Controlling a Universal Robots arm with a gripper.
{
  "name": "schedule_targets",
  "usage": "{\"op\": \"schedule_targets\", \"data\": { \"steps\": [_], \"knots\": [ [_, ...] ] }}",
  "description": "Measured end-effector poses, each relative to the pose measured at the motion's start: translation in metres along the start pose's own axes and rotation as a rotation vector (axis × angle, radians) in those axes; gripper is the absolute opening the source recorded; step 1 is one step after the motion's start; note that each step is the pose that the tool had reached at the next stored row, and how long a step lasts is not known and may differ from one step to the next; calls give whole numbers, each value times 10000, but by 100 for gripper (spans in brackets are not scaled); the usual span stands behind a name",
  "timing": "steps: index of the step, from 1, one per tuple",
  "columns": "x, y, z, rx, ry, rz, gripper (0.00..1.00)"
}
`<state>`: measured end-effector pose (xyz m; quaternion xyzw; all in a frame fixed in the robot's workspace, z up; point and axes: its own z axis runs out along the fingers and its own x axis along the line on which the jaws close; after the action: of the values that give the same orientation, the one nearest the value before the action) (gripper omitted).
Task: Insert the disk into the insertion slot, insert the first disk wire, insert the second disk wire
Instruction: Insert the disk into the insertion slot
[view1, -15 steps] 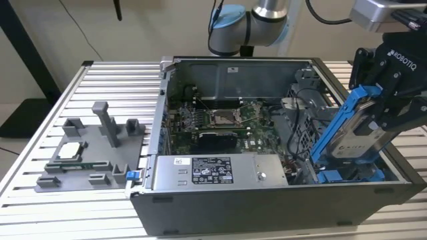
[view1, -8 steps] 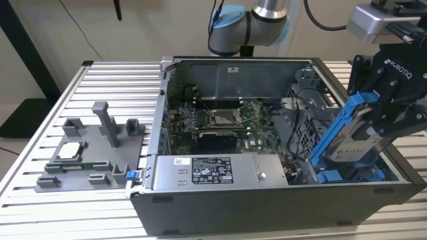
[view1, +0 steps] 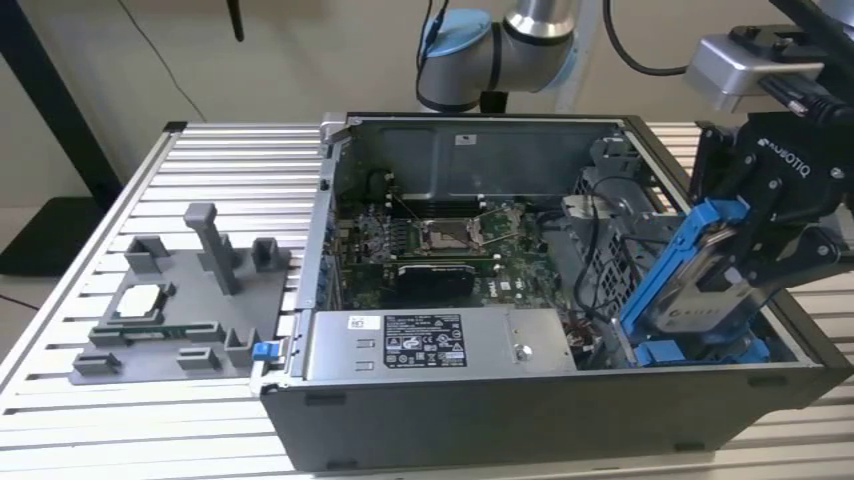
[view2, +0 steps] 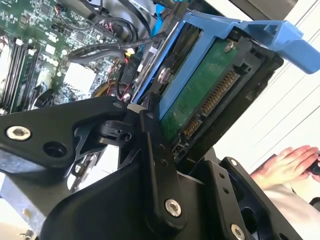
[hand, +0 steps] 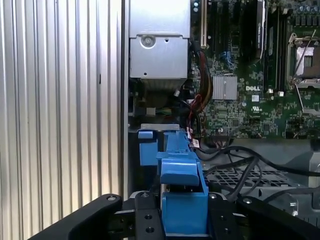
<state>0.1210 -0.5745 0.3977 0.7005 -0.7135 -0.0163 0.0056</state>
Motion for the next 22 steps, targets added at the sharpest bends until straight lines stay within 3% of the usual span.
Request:
{"op": "schedule_targets", "data": {
  "steps": [6, 9, 10, 17, 20, 22],
  "knots": [
    [2, -4, 110, 0, 0, 0, 0],
    [1, -5, 120, 1, -1, -1, 0],
    [1, -5, 119, 1, 3, -1, 100],
    [-4, -1, 18, -1, -1, 0, 100],
    [-42, -1, 10, 3, -10, -1, 100],
    [-64, 0, 11, 62, -93, -3, 100]
  ]
}}
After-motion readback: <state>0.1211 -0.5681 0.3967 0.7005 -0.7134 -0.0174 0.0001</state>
